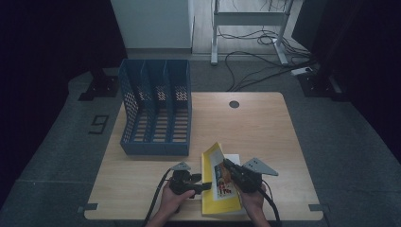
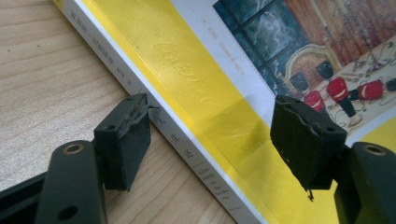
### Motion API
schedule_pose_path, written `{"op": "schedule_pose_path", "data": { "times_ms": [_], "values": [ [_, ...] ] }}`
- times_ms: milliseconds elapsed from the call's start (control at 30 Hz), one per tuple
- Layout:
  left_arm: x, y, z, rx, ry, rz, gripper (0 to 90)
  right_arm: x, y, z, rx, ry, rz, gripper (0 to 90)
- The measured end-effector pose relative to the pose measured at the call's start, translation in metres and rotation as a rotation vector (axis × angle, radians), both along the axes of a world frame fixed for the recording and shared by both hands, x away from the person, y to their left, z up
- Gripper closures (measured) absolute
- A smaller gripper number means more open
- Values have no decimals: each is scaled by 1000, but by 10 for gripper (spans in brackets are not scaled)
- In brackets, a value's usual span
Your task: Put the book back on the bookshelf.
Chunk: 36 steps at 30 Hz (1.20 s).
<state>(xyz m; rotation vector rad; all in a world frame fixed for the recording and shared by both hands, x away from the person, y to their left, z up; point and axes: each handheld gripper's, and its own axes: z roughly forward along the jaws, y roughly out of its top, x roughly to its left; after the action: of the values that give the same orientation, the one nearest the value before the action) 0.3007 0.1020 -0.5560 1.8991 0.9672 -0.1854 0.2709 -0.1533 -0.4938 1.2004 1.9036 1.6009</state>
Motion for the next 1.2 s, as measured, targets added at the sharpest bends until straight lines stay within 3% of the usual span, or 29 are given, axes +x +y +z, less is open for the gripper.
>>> {"op": "schedule_pose_path", "data": {
  "times_ms": [500, 900, 1200],
  "values": [
    [2, -2, -2, -44, 30, 17, 286, -2, -1, -1, 12, 2, -8, 880],
    [3, -1, -4, -75, 54, -3, 285, -11, 2, 12, 38, -54, 19, 881],
    [4, -1, -5, -95, 68, -10, 282, -13, 3, 16, 25, -91, 37, 882]
  ]
}}
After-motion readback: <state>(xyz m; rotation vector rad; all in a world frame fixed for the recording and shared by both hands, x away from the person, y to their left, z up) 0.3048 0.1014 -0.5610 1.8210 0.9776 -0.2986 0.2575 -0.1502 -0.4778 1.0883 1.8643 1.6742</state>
